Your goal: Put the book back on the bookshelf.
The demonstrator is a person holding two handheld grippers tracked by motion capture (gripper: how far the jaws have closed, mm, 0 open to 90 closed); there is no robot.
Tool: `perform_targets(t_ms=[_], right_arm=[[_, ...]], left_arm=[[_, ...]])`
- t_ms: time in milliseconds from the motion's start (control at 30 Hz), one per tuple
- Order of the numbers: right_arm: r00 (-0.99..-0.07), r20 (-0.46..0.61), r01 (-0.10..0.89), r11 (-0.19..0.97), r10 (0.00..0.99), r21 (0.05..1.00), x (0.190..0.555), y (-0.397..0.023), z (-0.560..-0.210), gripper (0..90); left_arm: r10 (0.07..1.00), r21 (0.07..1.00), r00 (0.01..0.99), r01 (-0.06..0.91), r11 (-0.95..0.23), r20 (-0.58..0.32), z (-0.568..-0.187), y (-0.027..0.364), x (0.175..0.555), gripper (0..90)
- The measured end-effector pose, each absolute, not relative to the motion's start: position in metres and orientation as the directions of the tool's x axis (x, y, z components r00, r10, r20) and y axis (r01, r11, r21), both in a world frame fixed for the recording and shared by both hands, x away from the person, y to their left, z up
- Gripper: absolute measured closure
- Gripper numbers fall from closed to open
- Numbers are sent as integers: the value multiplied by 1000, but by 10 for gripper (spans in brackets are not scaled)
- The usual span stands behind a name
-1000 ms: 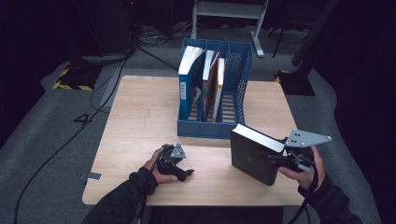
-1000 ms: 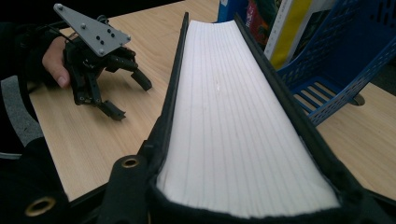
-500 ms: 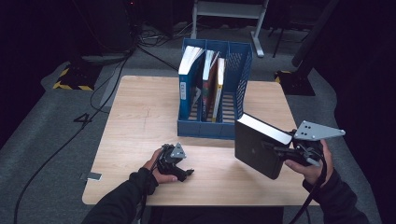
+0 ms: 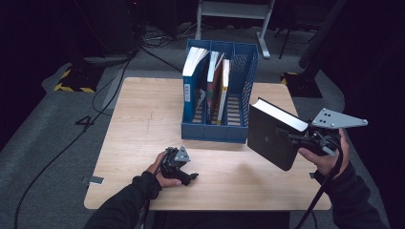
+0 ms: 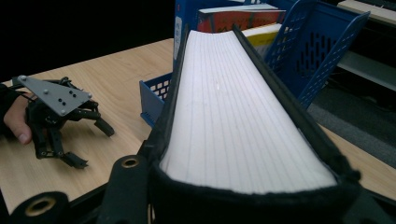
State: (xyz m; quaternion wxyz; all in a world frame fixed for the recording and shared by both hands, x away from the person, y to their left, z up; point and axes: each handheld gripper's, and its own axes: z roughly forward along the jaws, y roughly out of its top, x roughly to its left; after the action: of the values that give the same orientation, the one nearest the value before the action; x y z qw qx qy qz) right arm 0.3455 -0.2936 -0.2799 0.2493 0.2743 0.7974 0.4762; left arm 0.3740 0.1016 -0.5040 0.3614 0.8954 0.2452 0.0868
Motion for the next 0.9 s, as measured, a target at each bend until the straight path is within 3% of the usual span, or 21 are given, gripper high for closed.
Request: perform_targets(t_ms=[900], right_arm=[[-656, -152, 172, 342, 739, 924, 398, -263, -249, 533]], left_arm=[[500, 690, 866, 375, -620, -22, -504, 102, 374, 145]])
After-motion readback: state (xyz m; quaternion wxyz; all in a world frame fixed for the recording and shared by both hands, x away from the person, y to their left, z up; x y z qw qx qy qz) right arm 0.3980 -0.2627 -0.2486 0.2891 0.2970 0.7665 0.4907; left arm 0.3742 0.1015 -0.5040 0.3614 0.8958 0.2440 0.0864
